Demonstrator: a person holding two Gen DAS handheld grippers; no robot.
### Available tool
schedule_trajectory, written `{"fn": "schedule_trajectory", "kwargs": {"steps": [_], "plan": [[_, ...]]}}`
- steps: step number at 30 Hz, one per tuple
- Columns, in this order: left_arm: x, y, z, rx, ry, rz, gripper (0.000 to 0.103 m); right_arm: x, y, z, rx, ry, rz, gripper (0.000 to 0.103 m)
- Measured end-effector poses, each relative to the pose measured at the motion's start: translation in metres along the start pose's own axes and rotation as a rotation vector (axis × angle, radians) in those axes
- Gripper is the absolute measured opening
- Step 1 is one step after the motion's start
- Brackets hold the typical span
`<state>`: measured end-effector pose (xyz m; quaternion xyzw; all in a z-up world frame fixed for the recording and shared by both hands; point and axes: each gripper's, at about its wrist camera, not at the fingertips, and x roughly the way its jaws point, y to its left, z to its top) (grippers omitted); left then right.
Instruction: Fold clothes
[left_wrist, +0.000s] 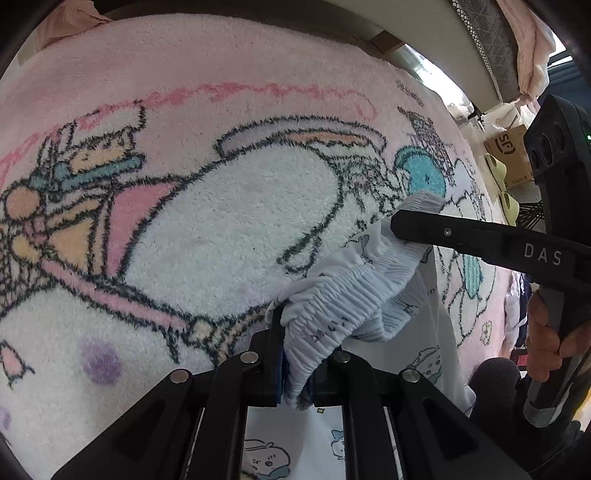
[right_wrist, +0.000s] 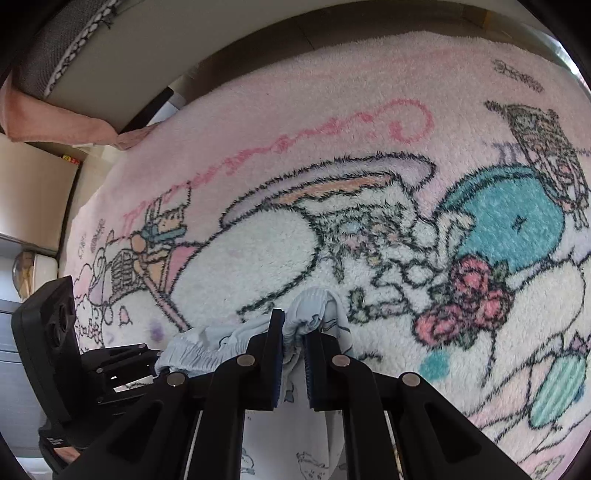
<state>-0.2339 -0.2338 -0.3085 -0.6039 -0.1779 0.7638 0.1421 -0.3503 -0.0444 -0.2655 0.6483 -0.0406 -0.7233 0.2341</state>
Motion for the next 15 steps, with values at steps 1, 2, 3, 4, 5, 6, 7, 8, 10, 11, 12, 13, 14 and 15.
{"fn": "schedule_trajectory", "kwargs": {"steps": [1,2,3,4,5,6,7,8,10,11,12,13,14,15], "plan": [[0.0,0.002,0.002,0.0,-0.001,-0.002,0.009,0.003,-0.001,0.002,0.002,0.002,0.002,0.008],[0.0,0.004,0.004,-0.006,-0.004,-0.008,0.009,0.005,-0.001,0.004,0.003,0.003,0.003,0.008],[0.001,0.006,0.006,-0.013,-0.006,-0.015,0.009,0.007,-0.002,0.006,0.006,0.003,0.003,0.008],[0.002,0.008,0.008,-0.022,-0.008,-0.024,0.009,0.01,-0.003,0.008,0.009,0.003,0.004,0.008],[0.003,0.011,0.01,-0.031,-0.009,-0.035,0.009,0.012,-0.005,0.011,0.013,0.003,0.006,0.008],[0.004,0.013,0.012,-0.044,-0.01,-0.046,0.009,0.015,-0.006,0.013,0.016,0.001,0.008,0.008],[0.005,0.016,0.013,-0.057,-0.012,-0.057,0.009,0.017,-0.007,0.015,0.021,-0.003,0.01,0.008],[0.006,0.018,0.013,-0.063,-0.012,-0.065,0.009,0.02,-0.008,0.017,0.024,-0.004,0.012,0.008],[0.007,0.021,0.014,-0.069,-0.012,-0.077,0.009,0.026,-0.008,0.02,0.02,-0.002,0.016,0.008],[0.007,0.023,0.014,-0.072,-0.012,-0.083,0.01,0.029,-0.009,0.021,0.019,-0.001,0.017,0.008],[0.007,0.024,0.015,-0.077,-0.012,-0.089,0.01,0.032,-0.009,0.022,0.02,0.0,0.018,0.008],[0.007,0.025,0.016,-0.082,-0.011,-0.093,0.01,0.034,-0.009,0.023,0.021,0.001,0.019,0.008],[0.008,0.027,0.017,-0.086,-0.009,-0.098,0.01,0.035,-0.008,0.024,0.02,0.0,0.021,0.008],[0.008,0.028,0.018,-0.088,-0.006,-0.103,0.01,0.037,-0.008,0.026,0.019,0.0,0.023,0.008]]}}
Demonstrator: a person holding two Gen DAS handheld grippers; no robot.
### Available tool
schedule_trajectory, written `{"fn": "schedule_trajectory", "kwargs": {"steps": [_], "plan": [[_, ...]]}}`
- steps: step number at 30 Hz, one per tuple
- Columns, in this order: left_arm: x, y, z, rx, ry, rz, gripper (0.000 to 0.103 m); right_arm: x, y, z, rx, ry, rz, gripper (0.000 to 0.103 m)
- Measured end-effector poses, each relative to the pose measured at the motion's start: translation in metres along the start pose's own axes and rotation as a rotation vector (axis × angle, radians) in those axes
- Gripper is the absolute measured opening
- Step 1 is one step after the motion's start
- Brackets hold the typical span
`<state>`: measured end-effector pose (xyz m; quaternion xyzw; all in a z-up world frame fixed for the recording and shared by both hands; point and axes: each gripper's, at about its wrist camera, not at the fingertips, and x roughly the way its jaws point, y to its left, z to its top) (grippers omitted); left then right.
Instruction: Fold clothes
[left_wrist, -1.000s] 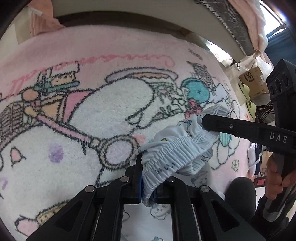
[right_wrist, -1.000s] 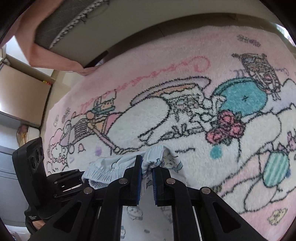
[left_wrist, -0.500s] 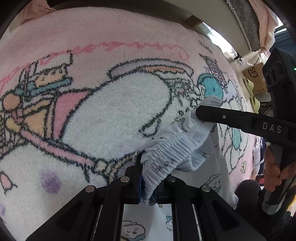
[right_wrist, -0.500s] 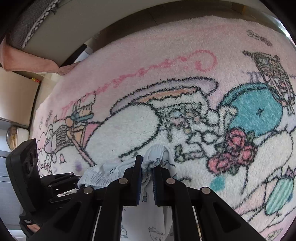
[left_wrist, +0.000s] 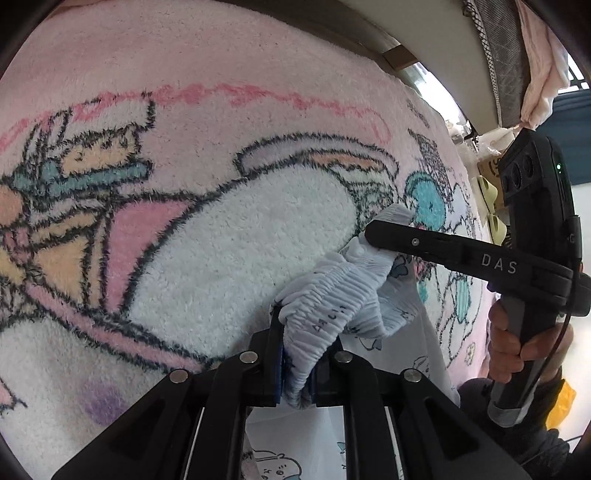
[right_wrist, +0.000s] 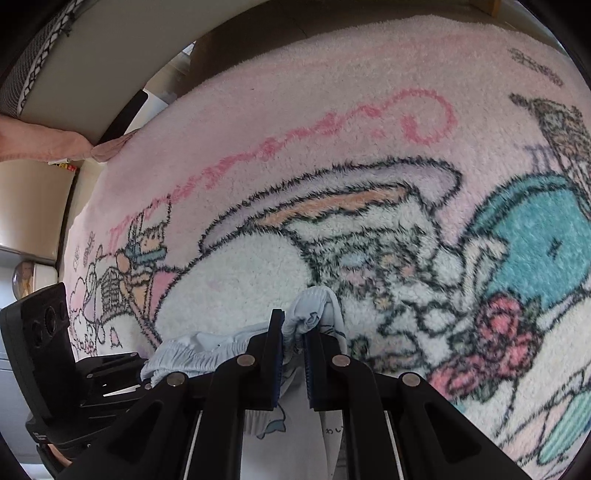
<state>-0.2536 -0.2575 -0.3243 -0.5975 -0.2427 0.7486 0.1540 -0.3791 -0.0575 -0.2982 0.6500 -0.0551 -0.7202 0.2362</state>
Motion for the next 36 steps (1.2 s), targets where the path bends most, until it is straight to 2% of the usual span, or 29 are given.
{"fn": "schedule_trajectory", "kwargs": {"steps": [12,19,21,24,25,27,28,29,33,36], "plan": [[0.007,0.0,0.021,-0.001,0.058,0.007,0.01,0.007,0.0,0.012,-0.009,-0.007,-0.006,0.008],[0.001,-0.012,0.022,0.035,0.051,0.092,0.011,0.004,0.001,0.015,-0.023,-0.015,0.001,0.01],[-0.005,-0.018,0.023,0.06,0.035,0.121,0.011,-0.001,0.002,0.016,-0.026,-0.028,0.016,0.012],[-0.013,-0.023,0.024,0.077,0.01,0.128,0.014,-0.01,0.004,0.017,-0.031,-0.055,0.047,0.03],[-0.017,-0.024,0.025,0.082,-0.008,0.129,0.02,-0.013,0.006,0.017,-0.031,-0.07,0.061,0.037],[-0.025,-0.024,0.028,0.071,-0.056,0.133,0.045,-0.02,0.009,0.017,-0.044,-0.102,0.072,0.045],[-0.029,-0.022,0.03,0.058,-0.077,0.122,0.081,-0.023,0.011,0.017,-0.054,-0.118,0.074,0.049],[-0.035,-0.02,0.032,0.043,-0.095,0.094,0.103,-0.026,0.012,0.016,-0.06,-0.129,0.081,0.052],[-0.054,-0.018,0.035,0.006,-0.163,0.003,0.103,-0.036,0.011,0.018,-0.035,-0.156,0.147,0.054],[-0.063,-0.025,0.037,0.02,-0.194,0.038,0.103,-0.045,0.009,0.018,-0.02,-0.174,0.197,0.056]]}}
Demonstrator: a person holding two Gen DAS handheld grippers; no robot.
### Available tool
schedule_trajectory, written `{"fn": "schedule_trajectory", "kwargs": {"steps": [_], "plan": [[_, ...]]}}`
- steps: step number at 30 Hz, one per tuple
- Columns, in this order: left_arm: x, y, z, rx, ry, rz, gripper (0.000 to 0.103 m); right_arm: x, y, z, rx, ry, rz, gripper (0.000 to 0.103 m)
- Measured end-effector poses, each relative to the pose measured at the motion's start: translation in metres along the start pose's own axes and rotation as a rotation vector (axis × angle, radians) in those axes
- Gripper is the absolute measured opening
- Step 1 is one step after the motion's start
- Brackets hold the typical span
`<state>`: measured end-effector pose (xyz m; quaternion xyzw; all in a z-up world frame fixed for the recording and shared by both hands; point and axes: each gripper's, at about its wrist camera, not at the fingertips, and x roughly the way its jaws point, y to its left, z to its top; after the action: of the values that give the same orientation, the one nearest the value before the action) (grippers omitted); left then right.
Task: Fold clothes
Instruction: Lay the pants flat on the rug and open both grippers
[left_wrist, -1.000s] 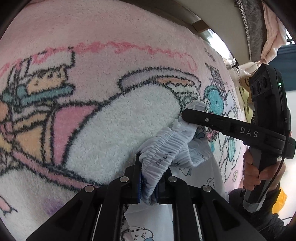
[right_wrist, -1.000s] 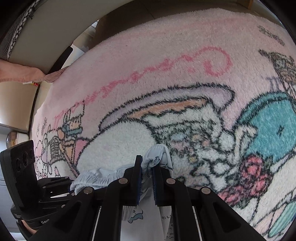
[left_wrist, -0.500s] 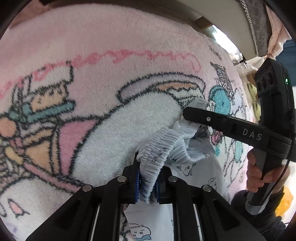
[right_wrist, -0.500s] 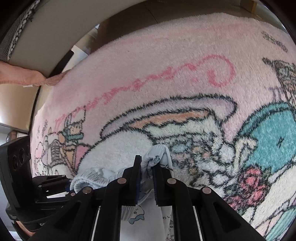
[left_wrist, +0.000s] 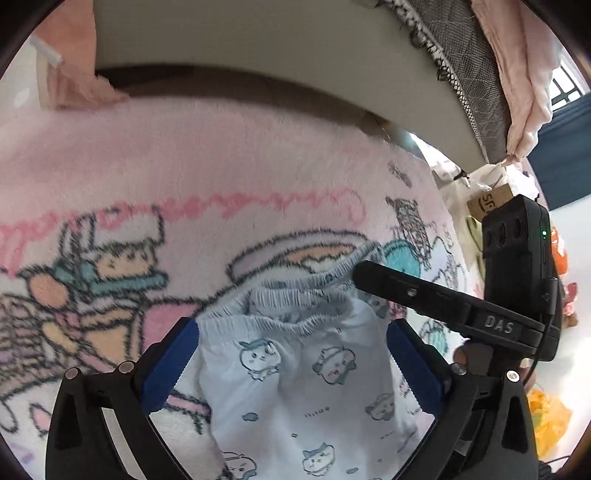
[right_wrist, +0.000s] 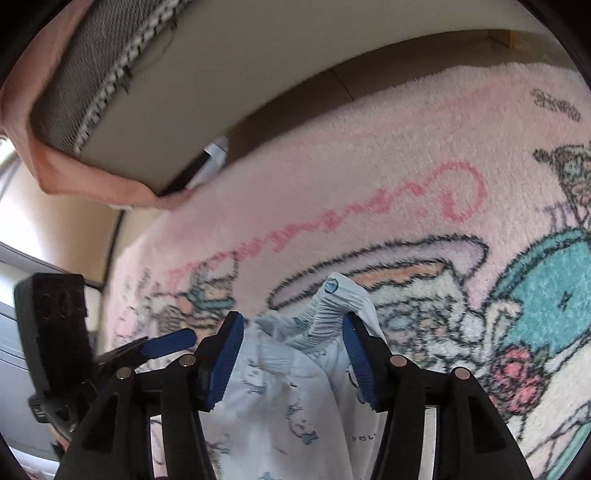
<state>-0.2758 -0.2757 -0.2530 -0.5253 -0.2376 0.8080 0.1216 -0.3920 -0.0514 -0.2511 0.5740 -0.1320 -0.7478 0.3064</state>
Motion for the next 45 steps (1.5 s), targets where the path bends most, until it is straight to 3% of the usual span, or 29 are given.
{"fn": "schedule_trajectory", "kwargs": {"steps": [5,9,12,14,24,35,39,42,45], "plan": [[-0.003,-0.008,-0.001,0.022,0.012,0.013,0.103,-0.011,0.013,-0.002,-0.056,-0.022,-0.029,0.057],[-0.003,-0.013,-0.005,0.034,0.025,0.021,0.103,-0.031,0.018,-0.002,-0.088,-0.153,0.001,0.059],[-0.006,-0.017,-0.008,0.045,0.033,0.019,0.103,-0.05,0.019,-0.002,-0.1,-0.273,0.023,0.076],[-0.007,-0.02,-0.008,0.058,0.033,0.024,0.103,-0.057,0.016,-0.002,-0.092,-0.301,0.016,0.078],[-0.021,-0.034,-0.016,0.065,0.059,0.063,0.103,-0.073,0.005,-0.007,-0.025,-0.236,-0.024,0.078],[-0.046,-0.076,-0.051,0.11,0.08,0.133,0.103,-0.099,0.021,-0.039,-0.042,-0.185,-0.066,0.078],[-0.05,-0.087,-0.067,0.122,0.1,0.162,0.103,-0.102,0.029,-0.051,-0.067,-0.15,-0.113,0.078],[-0.047,-0.091,-0.081,0.132,0.121,0.242,0.103,-0.098,0.031,-0.059,-0.08,-0.129,-0.143,0.078],[-0.046,-0.096,-0.096,0.157,0.153,0.277,0.103,-0.091,0.032,-0.064,-0.094,-0.138,-0.255,0.078]]}}
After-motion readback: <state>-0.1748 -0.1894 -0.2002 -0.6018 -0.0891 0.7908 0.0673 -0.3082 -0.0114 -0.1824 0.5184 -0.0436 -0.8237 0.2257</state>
